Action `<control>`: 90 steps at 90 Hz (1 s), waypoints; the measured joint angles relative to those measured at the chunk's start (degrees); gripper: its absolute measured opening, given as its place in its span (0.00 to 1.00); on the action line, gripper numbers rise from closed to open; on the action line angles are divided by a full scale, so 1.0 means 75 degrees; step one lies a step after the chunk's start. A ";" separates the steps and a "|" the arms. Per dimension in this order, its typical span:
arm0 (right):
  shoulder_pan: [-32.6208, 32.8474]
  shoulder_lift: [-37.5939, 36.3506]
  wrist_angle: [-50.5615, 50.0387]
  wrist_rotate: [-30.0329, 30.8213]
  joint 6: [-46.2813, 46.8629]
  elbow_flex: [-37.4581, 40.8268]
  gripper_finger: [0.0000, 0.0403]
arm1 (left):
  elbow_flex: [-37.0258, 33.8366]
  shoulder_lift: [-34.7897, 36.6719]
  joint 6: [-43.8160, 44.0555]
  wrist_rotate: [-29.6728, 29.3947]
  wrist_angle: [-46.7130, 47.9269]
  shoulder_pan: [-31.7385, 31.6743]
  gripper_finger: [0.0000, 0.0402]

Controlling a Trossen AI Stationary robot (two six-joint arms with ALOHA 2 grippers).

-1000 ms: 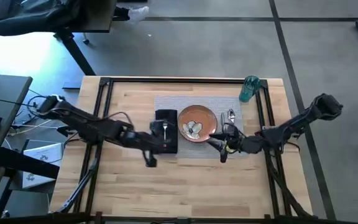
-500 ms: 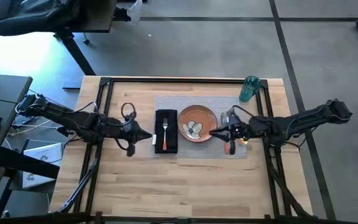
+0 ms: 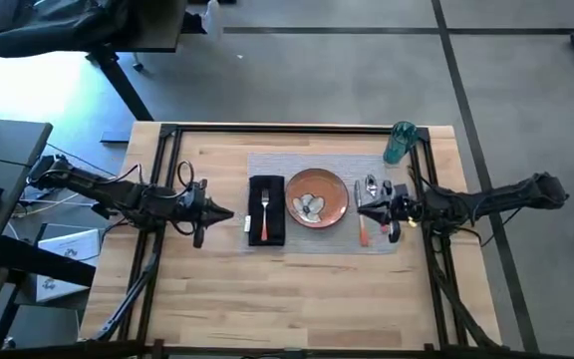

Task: Set table place
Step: Return to Home Position

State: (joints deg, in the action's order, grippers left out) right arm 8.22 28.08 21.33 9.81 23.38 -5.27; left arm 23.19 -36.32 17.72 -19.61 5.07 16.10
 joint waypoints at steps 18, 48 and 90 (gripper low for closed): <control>-0.0005 -0.0428 -0.0086 0.0034 0.0223 0.0409 0.00 | -0.0014 0.0030 0.0219 -0.0336 0.0078 0.0000 0.00; -0.0060 -0.1146 -0.0194 -0.0155 -0.0794 0.0635 0.00 | -0.0297 0.0543 -0.0862 0.1145 -0.0286 -0.0633 0.00; -0.0054 -0.1609 -0.0186 -0.0184 -0.1103 0.0635 0.00 | -0.2346 0.2637 -0.0726 0.2339 -0.2510 -0.1451 0.00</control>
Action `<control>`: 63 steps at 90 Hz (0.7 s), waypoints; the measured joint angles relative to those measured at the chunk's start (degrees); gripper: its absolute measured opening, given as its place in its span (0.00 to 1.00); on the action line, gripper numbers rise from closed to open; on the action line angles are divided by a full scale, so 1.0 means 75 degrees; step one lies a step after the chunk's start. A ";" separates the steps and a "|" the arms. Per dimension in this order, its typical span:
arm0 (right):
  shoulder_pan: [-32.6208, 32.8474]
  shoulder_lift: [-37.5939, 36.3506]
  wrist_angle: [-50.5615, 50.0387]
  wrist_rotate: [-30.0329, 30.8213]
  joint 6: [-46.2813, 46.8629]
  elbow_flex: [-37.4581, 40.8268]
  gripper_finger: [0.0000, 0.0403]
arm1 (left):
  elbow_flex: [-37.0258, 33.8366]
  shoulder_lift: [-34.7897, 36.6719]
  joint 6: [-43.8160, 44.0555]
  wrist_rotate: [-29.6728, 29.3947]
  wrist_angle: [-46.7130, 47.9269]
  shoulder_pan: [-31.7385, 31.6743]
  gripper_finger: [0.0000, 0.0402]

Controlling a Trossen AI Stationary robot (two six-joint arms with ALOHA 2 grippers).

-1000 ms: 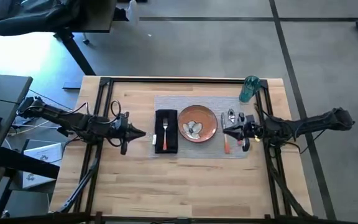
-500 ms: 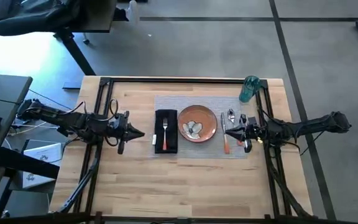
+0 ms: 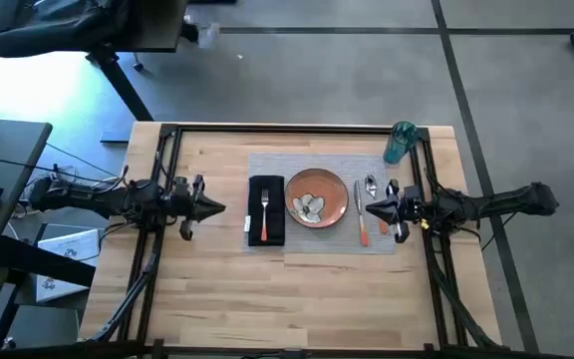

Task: Set table place
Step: Return to Home Position

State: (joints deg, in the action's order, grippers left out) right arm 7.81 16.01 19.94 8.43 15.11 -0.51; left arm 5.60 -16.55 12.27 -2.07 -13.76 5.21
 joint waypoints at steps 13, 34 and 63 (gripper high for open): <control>0.0000 0.0001 0.0001 -0.0018 0.0000 0.0000 0.00 | -0.0060 0.0571 0.0110 0.1002 0.0020 0.0038 0.00; 0.0000 0.0003 -0.0057 -0.0018 -0.0023 0.0000 0.00 | -0.0080 0.1218 0.0176 0.0373 0.1194 0.0248 0.00; 0.0032 0.0009 -0.0230 -0.0050 -0.0032 0.0000 0.00 | -0.0660 0.2165 -0.0091 0.0463 0.1349 0.0332 0.00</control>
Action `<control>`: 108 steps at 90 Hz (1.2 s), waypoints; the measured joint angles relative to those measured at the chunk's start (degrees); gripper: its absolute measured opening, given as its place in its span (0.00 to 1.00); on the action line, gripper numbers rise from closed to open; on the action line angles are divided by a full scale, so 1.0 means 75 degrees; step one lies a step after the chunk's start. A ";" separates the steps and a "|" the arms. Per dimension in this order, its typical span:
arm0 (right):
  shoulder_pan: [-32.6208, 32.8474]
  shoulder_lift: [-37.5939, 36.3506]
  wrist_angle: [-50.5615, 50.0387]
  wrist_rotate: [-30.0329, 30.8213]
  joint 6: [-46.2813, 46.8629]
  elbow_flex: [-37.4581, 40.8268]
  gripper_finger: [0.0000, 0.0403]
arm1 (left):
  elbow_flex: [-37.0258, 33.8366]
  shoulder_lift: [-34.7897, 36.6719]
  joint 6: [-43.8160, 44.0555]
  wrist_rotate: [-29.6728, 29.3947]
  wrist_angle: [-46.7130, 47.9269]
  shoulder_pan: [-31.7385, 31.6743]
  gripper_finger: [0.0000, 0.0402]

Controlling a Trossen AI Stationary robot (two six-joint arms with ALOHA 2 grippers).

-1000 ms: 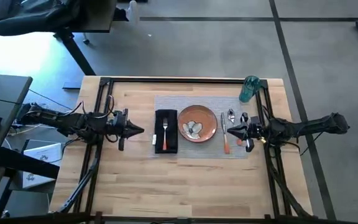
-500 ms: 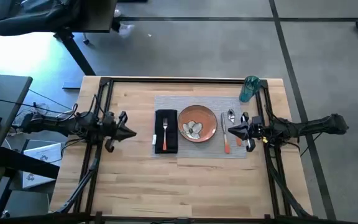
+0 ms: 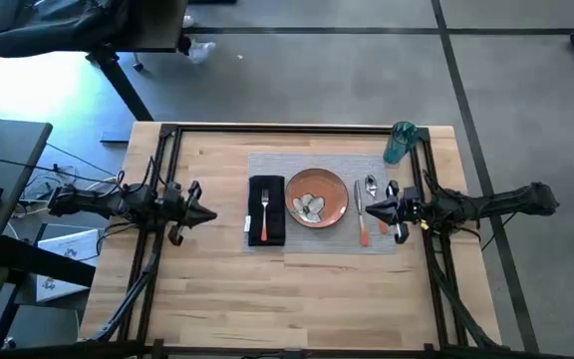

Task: Set table place
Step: Return to Home Position

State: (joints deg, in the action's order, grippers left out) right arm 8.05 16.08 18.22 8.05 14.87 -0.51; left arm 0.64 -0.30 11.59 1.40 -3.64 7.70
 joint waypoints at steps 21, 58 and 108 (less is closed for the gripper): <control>0.0030 0.0007 -0.0254 0.0039 -0.0194 0.0000 0.00 | 0.0003 0.0018 -0.0154 -0.0148 0.0354 -0.0026 0.00; 0.0032 -0.0006 -0.0170 -0.0017 0.0029 0.0000 0.00 | 0.0006 0.0016 -0.0208 -0.1396 0.0261 -0.0026 0.00; 0.0032 0.0000 -0.0544 -0.0021 0.0073 0.0003 0.00 | 0.0012 0.0016 -0.0832 -0.1415 0.0262 -0.0024 0.00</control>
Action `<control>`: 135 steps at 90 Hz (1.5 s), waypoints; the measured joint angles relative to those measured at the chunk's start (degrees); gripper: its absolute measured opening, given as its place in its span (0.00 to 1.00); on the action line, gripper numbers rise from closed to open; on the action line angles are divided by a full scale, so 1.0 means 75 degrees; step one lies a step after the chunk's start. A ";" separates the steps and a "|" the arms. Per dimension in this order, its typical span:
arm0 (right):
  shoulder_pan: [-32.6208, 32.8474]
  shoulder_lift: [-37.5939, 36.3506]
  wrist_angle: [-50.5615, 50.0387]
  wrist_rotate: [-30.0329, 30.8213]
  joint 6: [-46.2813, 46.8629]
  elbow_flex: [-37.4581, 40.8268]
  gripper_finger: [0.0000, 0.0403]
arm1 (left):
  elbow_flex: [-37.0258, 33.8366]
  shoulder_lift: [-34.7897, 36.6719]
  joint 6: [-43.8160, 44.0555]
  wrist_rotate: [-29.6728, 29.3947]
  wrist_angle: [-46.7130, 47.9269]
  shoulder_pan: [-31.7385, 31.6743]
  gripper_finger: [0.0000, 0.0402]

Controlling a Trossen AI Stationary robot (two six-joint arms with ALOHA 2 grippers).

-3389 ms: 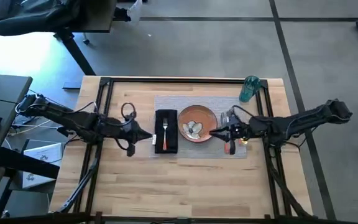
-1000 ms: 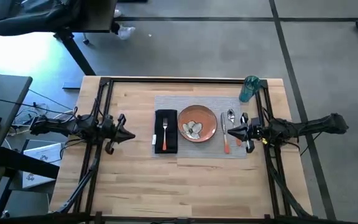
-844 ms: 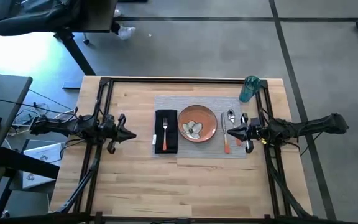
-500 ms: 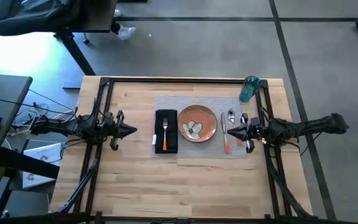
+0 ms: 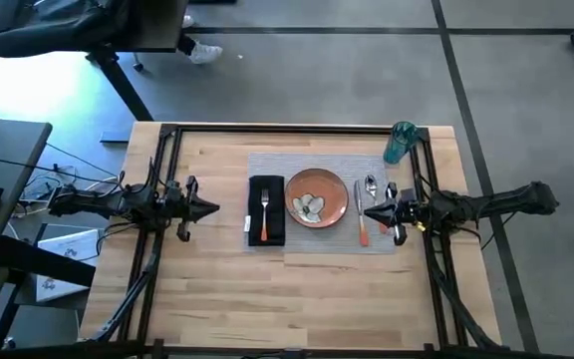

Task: Set table place
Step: Return to Home Position

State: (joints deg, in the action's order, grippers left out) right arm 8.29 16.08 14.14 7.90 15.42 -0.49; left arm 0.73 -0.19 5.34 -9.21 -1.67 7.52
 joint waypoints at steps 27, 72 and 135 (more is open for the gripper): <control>0.0000 0.0000 -0.0072 0.0001 0.0000 0.0000 0.00 | 0.0000 0.0000 -0.0002 0.0009 0.0003 0.0000 0.00; 0.0000 0.0000 -0.0220 0.0004 0.0000 0.0000 0.00 | 0.0000 0.0000 -0.0003 0.0006 0.0005 -0.0001 0.00; 0.0000 0.0000 -0.0220 0.0007 0.0012 0.0000 0.00 | 0.0000 0.0000 -0.0003 0.0003 0.0006 0.0002 0.00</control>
State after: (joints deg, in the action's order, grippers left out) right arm 8.29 16.08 12.49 7.94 15.51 -0.49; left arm 0.73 -0.19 5.32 -9.19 -1.63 7.53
